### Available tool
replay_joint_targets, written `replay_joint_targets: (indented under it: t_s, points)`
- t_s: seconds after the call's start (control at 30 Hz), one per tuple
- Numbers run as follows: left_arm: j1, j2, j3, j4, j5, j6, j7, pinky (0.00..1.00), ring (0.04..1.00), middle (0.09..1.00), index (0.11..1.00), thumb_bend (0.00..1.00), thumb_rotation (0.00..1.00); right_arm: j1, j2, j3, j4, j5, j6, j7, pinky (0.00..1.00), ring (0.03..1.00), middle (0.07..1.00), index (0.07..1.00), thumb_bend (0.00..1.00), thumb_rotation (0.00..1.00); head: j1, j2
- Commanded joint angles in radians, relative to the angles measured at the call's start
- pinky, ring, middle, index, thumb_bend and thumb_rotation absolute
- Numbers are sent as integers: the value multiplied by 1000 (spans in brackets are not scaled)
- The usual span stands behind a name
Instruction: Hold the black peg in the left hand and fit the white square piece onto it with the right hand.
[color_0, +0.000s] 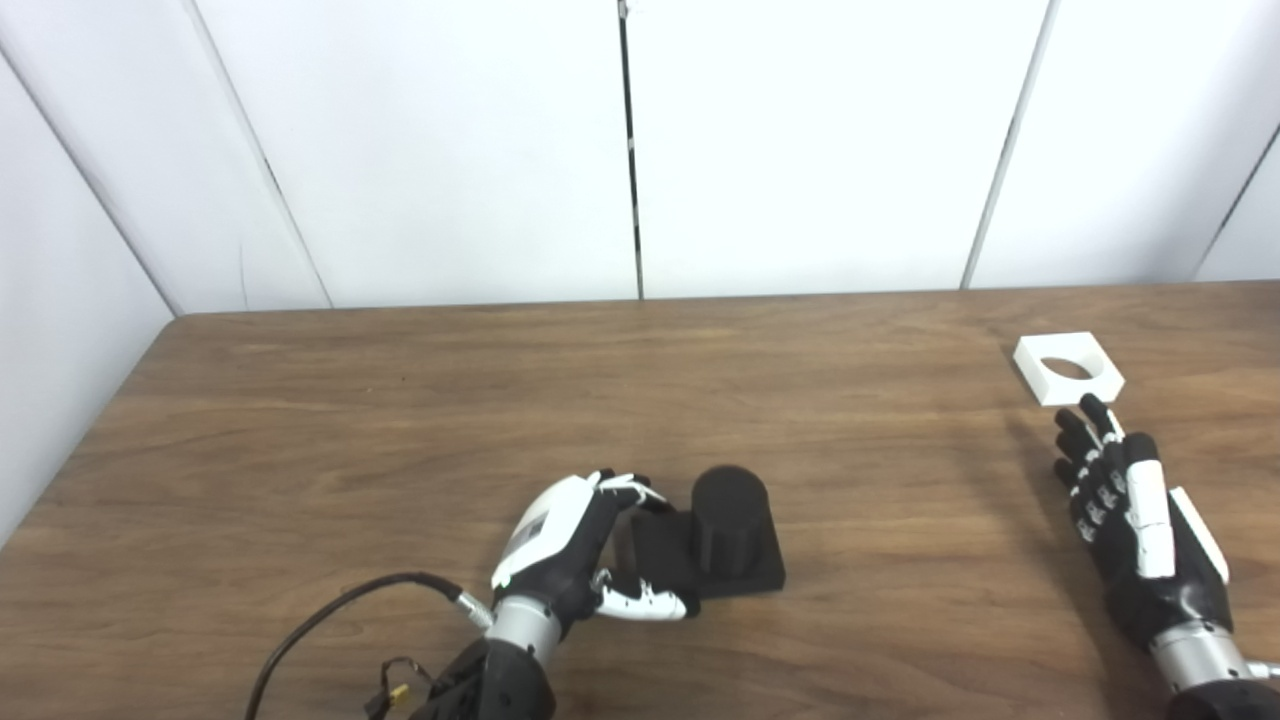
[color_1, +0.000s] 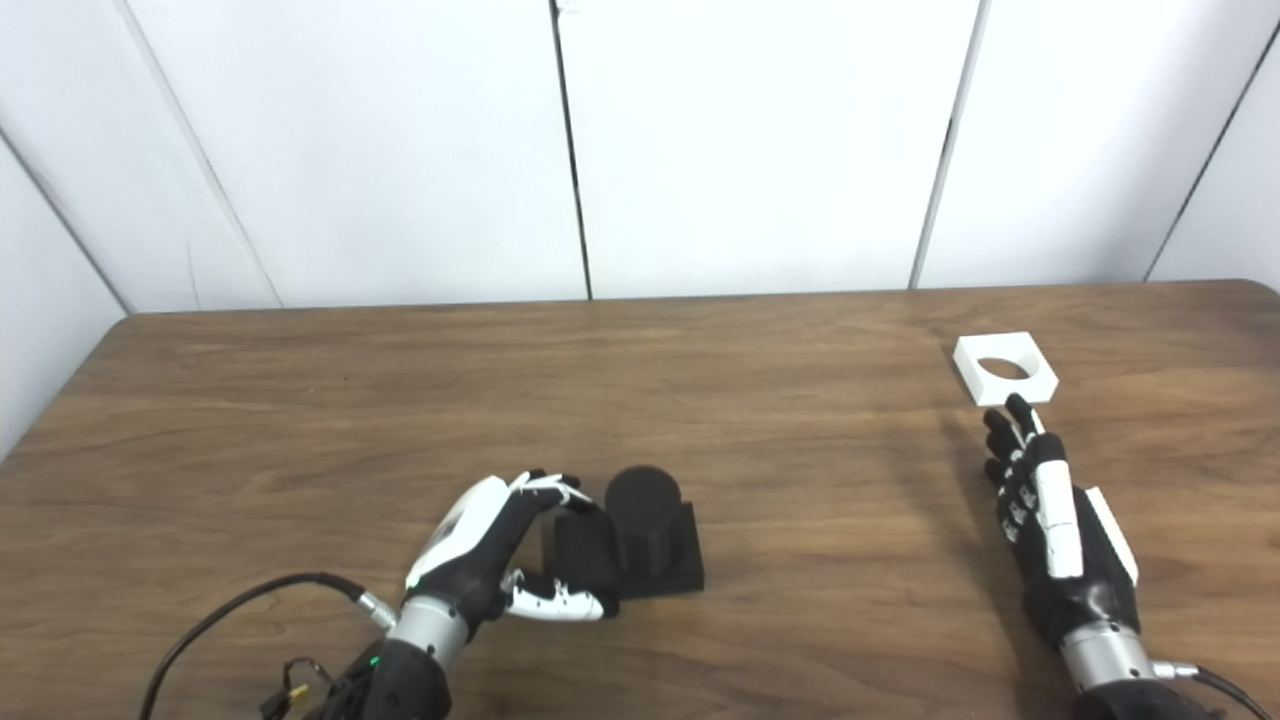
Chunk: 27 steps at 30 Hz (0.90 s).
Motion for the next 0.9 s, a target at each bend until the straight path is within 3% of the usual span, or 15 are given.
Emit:
replay_joint_targets:
  t_s: [0.0,0.23,0.7,0.87]
  points:
    - [-9,12,-6,13,25,-9,49,1000,1000,945,488,506,58,-1,1,7,-23,13,16,14,1000,1000,978,1000,573,1000,0,1]
    - [-9,44,-40,41,17,-16,69,1000,1000,998,485,507,58,-4,-6,5,-23,10,14,15,1000,1000,984,1000,571,1000,2,4]
    - [-20,28,-18,61,43,26,-12,1000,1000,1000,485,509,56,-4,-18,4,-33,19,28,22,1000,1000,983,1000,578,1000,4,22]
    - [-23,47,-52,60,116,25,-37,1000,1000,990,485,509,56,-10,-18,5,-43,21,39,21,1000,1000,986,1000,596,1000,3,27]
